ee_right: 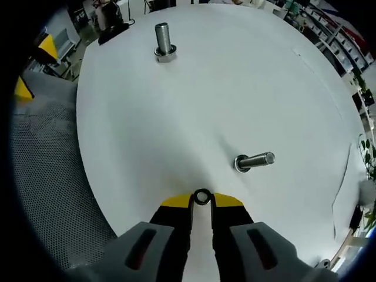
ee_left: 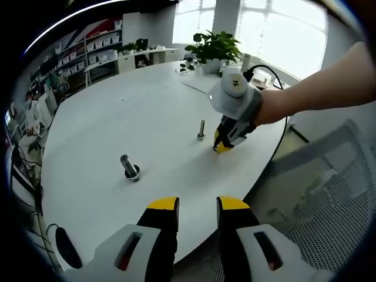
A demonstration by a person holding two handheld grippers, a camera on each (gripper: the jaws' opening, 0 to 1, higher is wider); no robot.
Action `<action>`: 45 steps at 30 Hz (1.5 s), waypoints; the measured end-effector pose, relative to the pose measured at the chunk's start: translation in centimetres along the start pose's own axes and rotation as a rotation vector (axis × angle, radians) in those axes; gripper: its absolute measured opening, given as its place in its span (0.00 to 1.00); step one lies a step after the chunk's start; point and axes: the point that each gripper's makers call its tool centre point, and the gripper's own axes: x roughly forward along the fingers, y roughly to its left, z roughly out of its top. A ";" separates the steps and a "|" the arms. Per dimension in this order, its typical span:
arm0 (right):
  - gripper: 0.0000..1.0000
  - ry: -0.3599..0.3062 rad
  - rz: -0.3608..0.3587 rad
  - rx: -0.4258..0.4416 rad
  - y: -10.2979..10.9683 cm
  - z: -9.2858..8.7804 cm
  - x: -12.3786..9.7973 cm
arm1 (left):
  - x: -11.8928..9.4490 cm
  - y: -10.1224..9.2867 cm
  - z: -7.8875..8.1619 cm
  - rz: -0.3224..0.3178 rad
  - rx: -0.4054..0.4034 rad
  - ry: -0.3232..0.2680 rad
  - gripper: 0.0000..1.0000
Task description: Place the washer onto the threaded stud by aligning its center hole with the stud, sliding it down to the base, and recovering from edge contact or off-axis alignment until the washer reaches the visible bottom stop.
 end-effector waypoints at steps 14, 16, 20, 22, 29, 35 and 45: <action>0.14 -0.090 -0.006 0.114 -2.4 2.2 -3.1 | -0.2 0.3 0.5 0.013 -0.010 -0.024 0.25; 0.14 -0.103 -0.017 0.120 -2.7 2.4 -3.5 | -0.2 0.4 0.5 0.015 -0.011 -0.024 0.25; 0.14 -0.112 -0.029 0.107 -3.1 2.7 -4.4 | -0.2 0.4 0.5 0.017 -0.011 -0.026 0.25; 0.14 -0.113 -0.035 0.099 -3.3 2.7 -4.7 | -0.2 0.4 0.5 0.017 -0.011 -0.026 0.25; 0.14 -0.122 -0.047 0.084 -3.9 3.2 -5.5 | -0.2 0.4 0.5 0.015 -0.009 -0.024 0.25; 0.14 -0.127 -0.048 0.072 -3.9 3.6 -5.8 | -0.1 0.2 0.3 0.010 -0.004 -0.015 0.25; 0.14 -0.156 -0.050 0.080 -4.3 5.0 -6.7 | -0.1 0.2 0.3 0.007 -0.008 -0.012 0.26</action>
